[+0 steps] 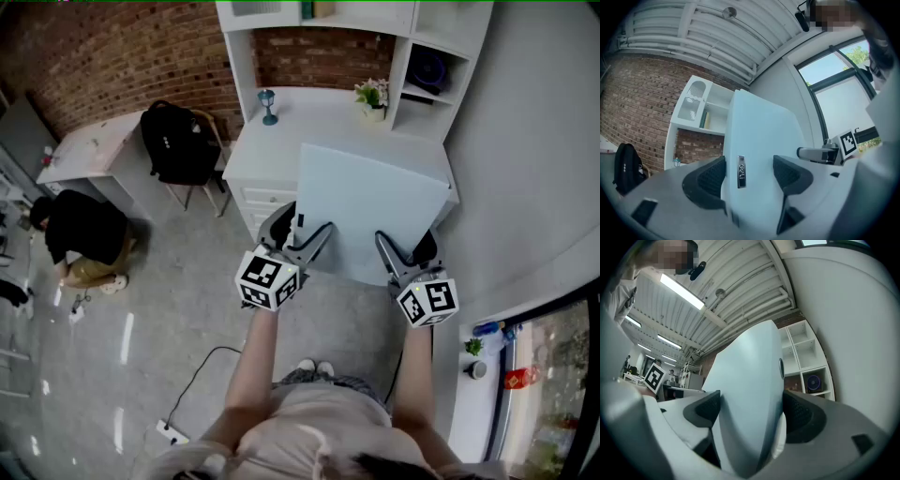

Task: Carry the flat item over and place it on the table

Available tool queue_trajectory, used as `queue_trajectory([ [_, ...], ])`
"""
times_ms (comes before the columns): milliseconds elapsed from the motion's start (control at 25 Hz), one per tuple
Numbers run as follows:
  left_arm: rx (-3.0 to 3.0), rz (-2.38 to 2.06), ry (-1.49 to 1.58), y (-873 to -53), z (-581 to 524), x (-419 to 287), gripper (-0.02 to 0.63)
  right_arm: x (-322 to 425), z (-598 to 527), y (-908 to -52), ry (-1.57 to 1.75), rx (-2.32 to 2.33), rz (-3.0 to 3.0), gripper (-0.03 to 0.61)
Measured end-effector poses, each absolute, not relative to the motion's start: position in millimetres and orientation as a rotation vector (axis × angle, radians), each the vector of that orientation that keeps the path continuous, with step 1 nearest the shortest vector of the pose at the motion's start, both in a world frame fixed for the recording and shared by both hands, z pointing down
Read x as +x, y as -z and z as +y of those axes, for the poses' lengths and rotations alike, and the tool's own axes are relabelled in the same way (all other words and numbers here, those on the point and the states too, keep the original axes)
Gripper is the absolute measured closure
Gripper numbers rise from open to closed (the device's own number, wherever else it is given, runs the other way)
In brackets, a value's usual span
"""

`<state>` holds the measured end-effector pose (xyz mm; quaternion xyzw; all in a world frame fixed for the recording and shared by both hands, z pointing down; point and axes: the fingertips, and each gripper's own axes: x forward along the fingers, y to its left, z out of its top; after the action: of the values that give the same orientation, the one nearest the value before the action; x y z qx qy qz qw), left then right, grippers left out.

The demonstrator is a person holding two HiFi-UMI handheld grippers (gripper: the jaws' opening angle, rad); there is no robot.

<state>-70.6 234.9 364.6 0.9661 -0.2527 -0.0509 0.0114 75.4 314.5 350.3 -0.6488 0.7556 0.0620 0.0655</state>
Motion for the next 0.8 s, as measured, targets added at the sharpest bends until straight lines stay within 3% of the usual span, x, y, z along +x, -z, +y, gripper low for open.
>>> queue_trajectory([
  [800, 2.993, -0.778, 0.148, -373.9, 242.7, -74.8, 0.281, 71.0, 322.9, -358.0, -0.166, -1.957, 2.291, 0.150],
])
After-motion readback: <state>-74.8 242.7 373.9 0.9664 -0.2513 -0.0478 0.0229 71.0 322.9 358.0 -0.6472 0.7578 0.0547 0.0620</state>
